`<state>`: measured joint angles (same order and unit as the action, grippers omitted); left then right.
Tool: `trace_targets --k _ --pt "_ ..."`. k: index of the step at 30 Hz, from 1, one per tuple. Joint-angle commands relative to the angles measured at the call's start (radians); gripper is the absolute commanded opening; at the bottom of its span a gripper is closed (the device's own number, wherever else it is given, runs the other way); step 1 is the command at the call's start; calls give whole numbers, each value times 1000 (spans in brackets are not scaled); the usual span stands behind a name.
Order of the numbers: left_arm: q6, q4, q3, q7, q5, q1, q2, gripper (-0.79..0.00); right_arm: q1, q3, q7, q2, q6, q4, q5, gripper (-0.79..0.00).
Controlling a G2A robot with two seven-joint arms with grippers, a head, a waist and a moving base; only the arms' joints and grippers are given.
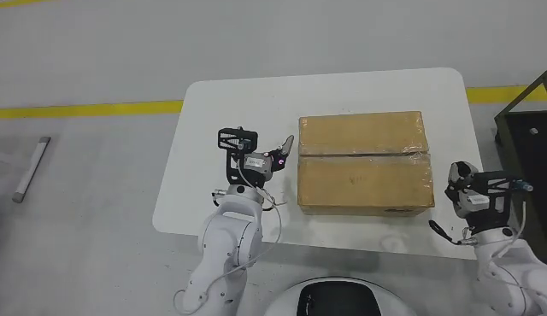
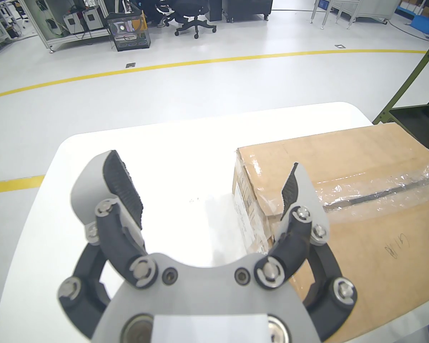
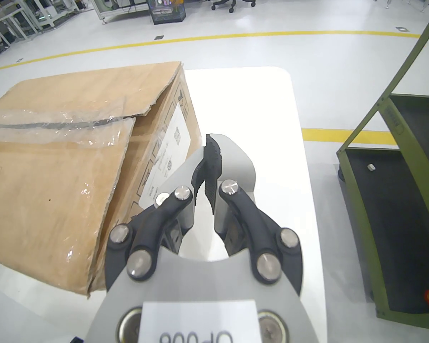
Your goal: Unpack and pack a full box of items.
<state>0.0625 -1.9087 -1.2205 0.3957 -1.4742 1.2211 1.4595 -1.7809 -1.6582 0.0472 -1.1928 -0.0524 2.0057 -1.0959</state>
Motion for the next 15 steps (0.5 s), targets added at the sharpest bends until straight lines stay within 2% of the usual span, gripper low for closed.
trace_targets --k 1,15 --pt "0 0 0 0 0 0 0 0 13 13 4 0 14 -23 -13 -785" --pt "0 0 0 0 0 0 0 0 116 125 5 -12 67 -91 -33 -785"
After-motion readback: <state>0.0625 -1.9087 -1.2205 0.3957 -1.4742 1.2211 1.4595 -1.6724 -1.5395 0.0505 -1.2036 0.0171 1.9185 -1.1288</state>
